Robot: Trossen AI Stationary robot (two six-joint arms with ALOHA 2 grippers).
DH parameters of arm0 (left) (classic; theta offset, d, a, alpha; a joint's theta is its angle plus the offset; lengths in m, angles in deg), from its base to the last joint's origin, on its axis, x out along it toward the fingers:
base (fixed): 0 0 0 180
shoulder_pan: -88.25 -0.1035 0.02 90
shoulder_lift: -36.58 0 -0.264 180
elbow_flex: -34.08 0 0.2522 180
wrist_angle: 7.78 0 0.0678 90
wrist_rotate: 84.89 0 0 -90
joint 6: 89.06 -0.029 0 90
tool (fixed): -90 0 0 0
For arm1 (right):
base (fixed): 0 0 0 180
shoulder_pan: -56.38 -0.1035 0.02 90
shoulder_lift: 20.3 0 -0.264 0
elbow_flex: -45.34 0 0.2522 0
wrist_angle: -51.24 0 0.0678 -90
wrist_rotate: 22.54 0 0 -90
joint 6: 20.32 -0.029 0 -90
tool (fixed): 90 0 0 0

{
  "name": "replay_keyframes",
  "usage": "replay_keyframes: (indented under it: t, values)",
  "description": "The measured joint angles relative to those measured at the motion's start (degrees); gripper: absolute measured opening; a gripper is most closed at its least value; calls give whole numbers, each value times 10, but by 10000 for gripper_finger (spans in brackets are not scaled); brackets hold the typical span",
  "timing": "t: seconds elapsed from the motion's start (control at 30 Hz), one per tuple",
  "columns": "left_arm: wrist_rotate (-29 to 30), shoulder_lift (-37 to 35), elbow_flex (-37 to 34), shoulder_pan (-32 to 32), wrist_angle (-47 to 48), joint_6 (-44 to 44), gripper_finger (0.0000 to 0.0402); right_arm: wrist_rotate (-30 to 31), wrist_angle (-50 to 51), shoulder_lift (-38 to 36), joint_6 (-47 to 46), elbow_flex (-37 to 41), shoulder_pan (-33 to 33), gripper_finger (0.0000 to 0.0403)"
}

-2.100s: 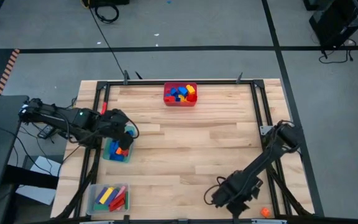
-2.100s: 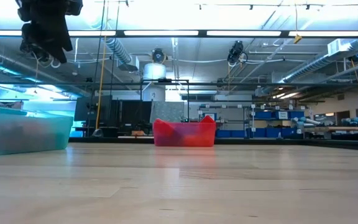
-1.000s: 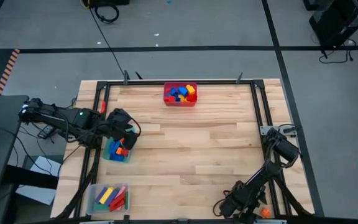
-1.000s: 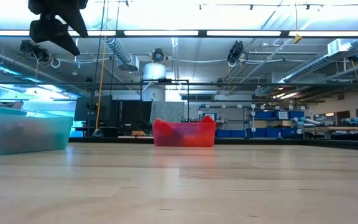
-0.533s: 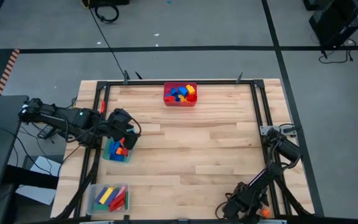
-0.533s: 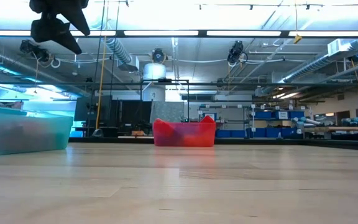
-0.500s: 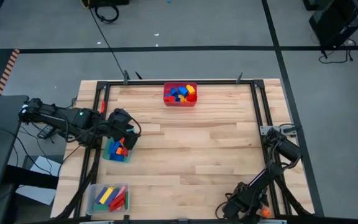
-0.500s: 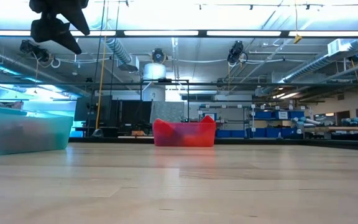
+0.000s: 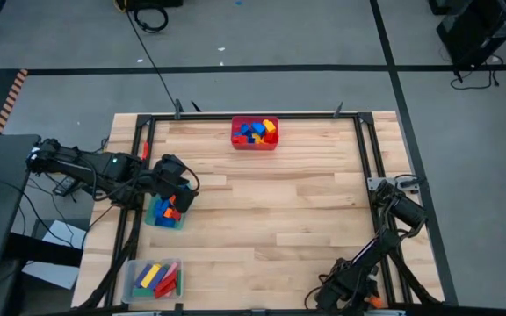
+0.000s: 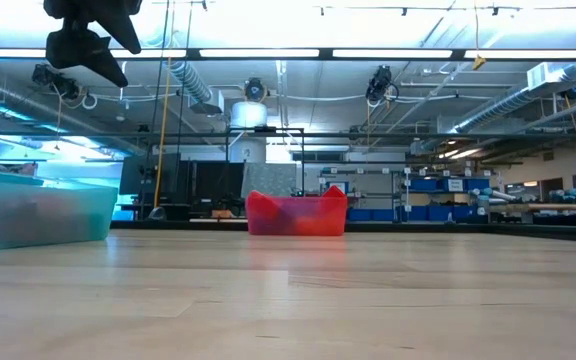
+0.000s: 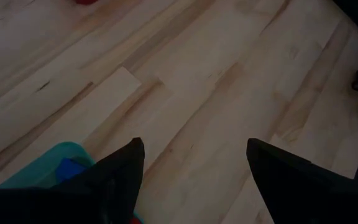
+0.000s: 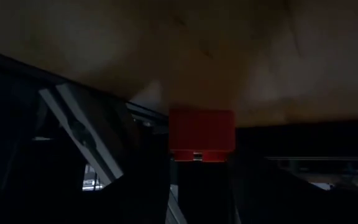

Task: Sort blocks by size
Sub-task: Put the orange 4 studded building block into the teal bin

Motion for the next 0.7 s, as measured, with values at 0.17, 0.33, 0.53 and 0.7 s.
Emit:
replay_keyframes:
  t: [0.17, 0.33, 0.53, 0.7]
  values:
    - [0, 0, 0, 0, 0, 0, 291, 56, 32, -20, -26, -1, 2, 143]
    - [0, 0, 0, 0, 0, 0, 291, 151, 89, -55, -74, 0, 27, 146]
    - [0, 0, 0, 0, 0, 0, 291, 336, 90, -125, -191, 1, 66, 145]
    - [0, 0, 0, 0, 0, 0, 291, 596, 66, -204, -329, 3, 81, 138]
